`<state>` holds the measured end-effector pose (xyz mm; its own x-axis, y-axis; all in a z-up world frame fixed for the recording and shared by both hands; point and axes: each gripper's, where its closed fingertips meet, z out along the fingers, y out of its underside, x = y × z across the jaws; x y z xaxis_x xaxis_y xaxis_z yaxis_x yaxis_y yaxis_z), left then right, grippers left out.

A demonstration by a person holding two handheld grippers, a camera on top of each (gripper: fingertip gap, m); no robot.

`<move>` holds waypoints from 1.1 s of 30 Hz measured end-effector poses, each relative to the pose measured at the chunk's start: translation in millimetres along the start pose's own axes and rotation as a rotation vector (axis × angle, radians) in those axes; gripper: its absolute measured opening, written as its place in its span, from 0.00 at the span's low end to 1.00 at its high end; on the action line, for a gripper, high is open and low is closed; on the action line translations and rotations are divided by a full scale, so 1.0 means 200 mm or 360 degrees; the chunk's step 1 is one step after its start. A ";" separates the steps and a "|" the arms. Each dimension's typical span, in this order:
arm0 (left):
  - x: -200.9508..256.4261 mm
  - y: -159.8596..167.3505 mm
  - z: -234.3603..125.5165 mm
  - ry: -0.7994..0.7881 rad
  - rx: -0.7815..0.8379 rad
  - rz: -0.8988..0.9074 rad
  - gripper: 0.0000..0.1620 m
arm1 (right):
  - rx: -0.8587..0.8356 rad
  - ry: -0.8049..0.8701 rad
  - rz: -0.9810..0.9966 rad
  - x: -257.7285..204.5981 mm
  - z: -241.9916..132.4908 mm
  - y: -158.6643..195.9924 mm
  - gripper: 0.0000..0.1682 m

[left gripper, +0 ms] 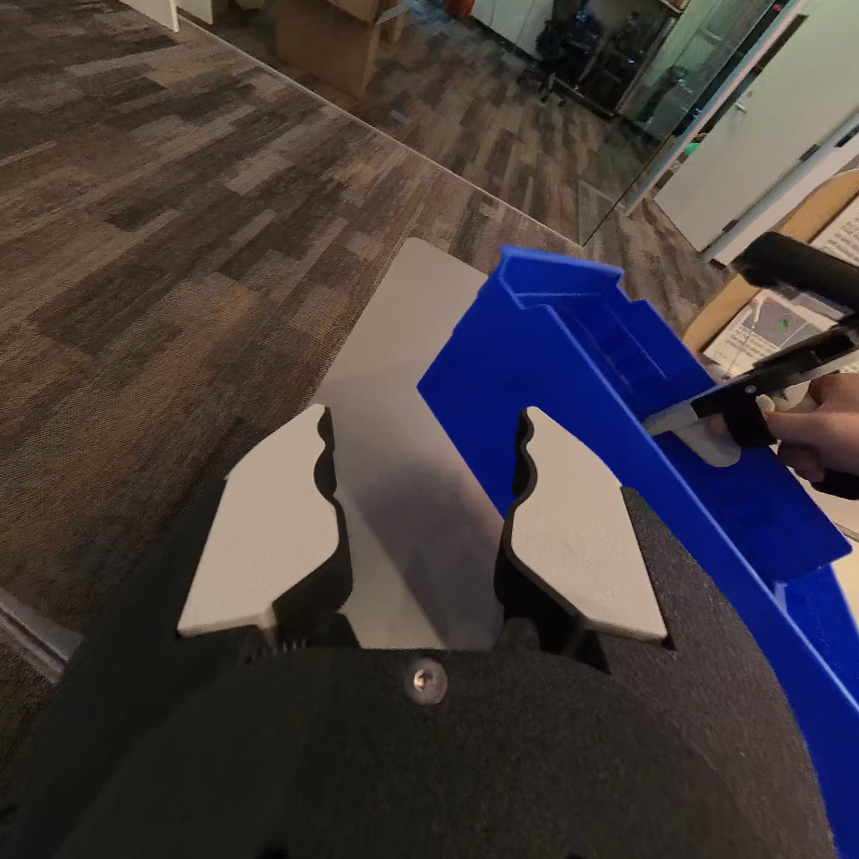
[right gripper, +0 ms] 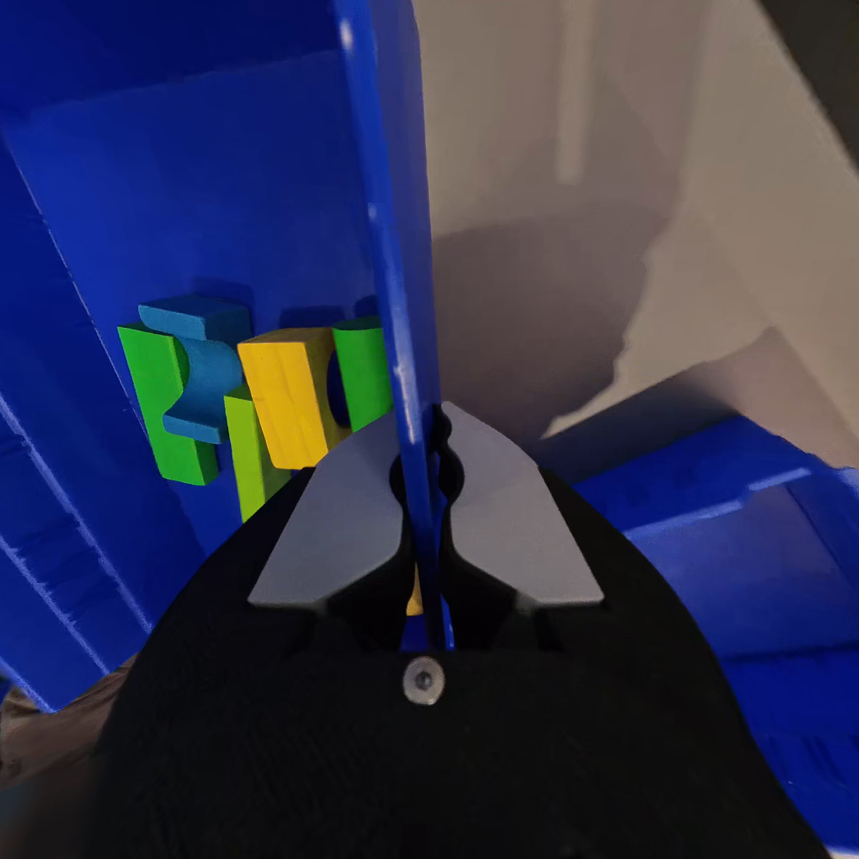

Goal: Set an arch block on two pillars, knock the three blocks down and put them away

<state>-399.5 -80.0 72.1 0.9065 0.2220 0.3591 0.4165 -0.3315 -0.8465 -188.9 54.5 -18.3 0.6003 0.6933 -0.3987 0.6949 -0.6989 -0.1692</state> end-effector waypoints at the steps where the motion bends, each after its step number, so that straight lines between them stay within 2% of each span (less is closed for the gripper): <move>1: -0.02 0.01 -0.01 -0.0029 -0.0011 0.0004 0.45 | -0.0036 -0.0015 0.0023 -0.02 0.03 -0.01 0.04; 3: -0.07 0.03 -0.01 -0.0106 -0.0046 0.0016 0.47 | -0.0023 -0.0018 0.0017 -0.04 0.09 -0.04 0.05; 6: -0.08 0.02 -0.01 -0.0071 -0.0032 -0.0010 0.47 | -0.0027 0.0039 0.0039 -0.03 0.17 -0.08 0.05; 10: -0.09 0.05 0.02 -0.0048 -0.0074 -0.0018 0.47 | -0.0180 0.0123 0.0193 0.02 0.27 -0.04 0.06; 14: -0.08 0.09 0.07 -0.0017 -0.0157 -0.0008 0.47 | -0.0215 0.0185 0.0215 0.02 0.29 -0.04 0.06; 21: -0.09 0.15 0.12 0.0005 -0.0274 0.0021 0.48 | -0.0075 0.0127 0.0248 -0.04 0.36 -0.13 0.06; 27: -0.13 0.23 0.15 0.0016 -0.0399 0.0009 0.47 | 0.0058 0.0108 0.0379 0.06 0.46 -0.16 0.07; 29: -0.15 0.27 0.17 0.0001 -0.0470 0.0050 0.48 | 0.0076 0.0091 0.0437 0.11 0.50 -0.14 0.09; 31: -0.15 0.30 0.18 -0.0014 -0.0530 0.0077 0.49 | 0.0113 0.0005 0.0509 0.11 0.54 -0.14 0.18; 33: -0.14 0.33 0.21 0.0006 -0.0580 0.0091 0.49 | 0.0200 -0.0084 0.0519 0.10 0.54 -0.16 0.16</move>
<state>-400.1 -69.1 -9.8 0.9291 0.1903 0.3172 0.3616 -0.6481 -0.6702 -241.3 72.0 -118.2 0.7590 0.4225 -0.4954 0.4141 -0.9004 -0.1335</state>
